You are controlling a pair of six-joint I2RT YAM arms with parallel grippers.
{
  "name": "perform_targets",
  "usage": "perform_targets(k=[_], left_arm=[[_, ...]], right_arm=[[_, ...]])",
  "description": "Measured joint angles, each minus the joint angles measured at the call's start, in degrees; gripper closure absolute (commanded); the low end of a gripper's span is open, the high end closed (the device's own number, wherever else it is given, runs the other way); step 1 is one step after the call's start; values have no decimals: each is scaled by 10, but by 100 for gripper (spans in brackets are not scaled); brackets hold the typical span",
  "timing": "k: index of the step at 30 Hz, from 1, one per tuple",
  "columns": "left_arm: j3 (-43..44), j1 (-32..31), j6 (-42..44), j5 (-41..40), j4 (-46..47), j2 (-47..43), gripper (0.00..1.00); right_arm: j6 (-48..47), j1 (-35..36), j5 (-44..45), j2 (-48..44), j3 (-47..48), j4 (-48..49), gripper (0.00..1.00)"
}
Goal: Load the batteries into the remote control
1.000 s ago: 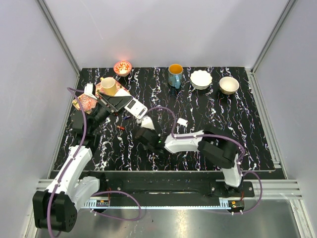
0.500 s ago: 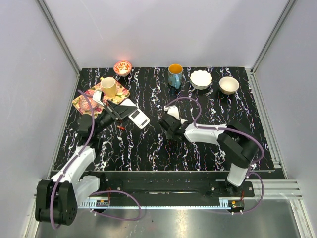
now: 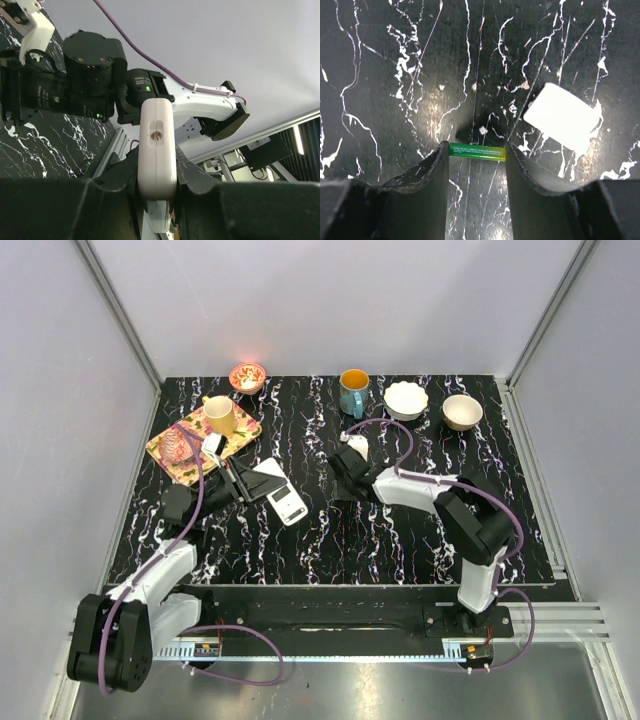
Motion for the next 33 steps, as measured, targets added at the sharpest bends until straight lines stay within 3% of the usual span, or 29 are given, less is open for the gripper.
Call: perform_targets(k=[6, 8, 14, 18, 25, 33], left_arm=[[0, 0, 43, -1, -59, -39, 100], [0, 0, 53, 0, -73, -47, 100], [0, -1, 78, -2, -110, -58, 100], [-1, -1, 89, -2, -128, -60, 100], [-6, -1, 97, -2, -136, -61, 100], [-8, -3, 104, -2, -146, -80, 100]], right_arm=[[20, -10, -17, 45, 41, -17, 80], [22, -10, -19, 51, 51, -24, 75], [24, -11, -22, 59, 64, -40, 45], [21, -11, -26, 59, 67, -45, 35], [10, -11, -34, 59, 69, -46, 30], [-34, -11, -54, 43, 71, -63, 31]])
